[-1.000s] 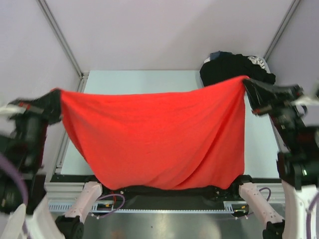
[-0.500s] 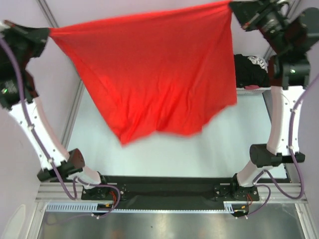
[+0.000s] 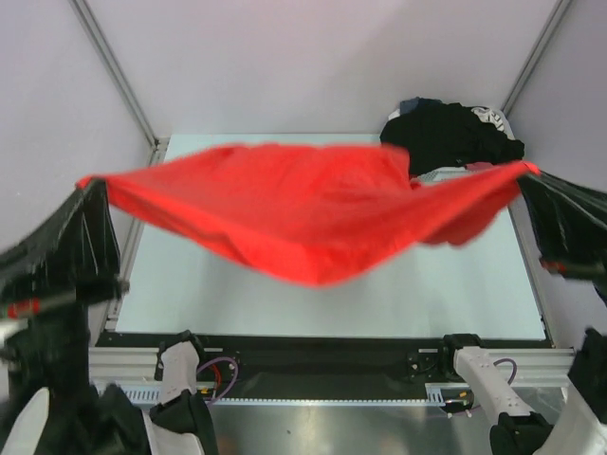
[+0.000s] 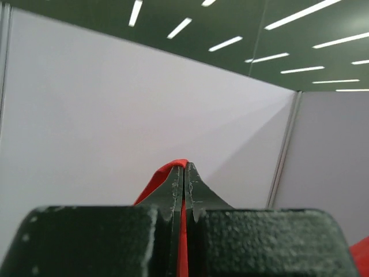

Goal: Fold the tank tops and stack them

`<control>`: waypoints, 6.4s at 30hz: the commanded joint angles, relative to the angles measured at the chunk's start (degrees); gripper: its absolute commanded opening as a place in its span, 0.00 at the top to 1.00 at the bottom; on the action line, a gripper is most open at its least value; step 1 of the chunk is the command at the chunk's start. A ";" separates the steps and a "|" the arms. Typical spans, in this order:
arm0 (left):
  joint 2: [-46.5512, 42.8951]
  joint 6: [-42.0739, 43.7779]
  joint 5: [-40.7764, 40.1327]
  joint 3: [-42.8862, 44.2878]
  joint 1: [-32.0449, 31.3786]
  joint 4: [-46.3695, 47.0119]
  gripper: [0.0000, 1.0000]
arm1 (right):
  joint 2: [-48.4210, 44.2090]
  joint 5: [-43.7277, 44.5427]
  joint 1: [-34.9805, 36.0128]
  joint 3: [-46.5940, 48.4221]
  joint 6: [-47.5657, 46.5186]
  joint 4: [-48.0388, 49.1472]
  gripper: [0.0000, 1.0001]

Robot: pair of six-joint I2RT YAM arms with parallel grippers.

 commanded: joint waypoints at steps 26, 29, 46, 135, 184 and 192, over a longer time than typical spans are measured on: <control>29.43 -3.46 -12.34 -54.40 -11.17 27.58 1.00 | 43.07 3.80 7.25 -22.58 1.07 20.78 1.00; 35.05 -5.04 -13.22 -54.75 -11.26 35.30 1.00 | 54.14 5.56 8.41 -16.53 1.24 23.43 1.00; 66.09 -4.08 -13.04 -29.07 -14.69 41.12 1.00 | 101.80 6.35 6.66 34.47 8.35 23.25 1.00; 13.89 2.95 -39.67 -89.46 -32.00 23.81 0.00 | 79.32 35.99 5.33 5.24 -19.04 -17.63 0.28; 8.09 4.88 -37.83 -92.19 -34.82 24.69 0.00 | 81.08 53.11 10.36 9.20 31.52 -29.93 1.00; 8.17 5.06 -38.36 -91.75 -35.17 24.07 0.00 | 77.80 64.09 6.75 2.29 60.81 -22.70 1.00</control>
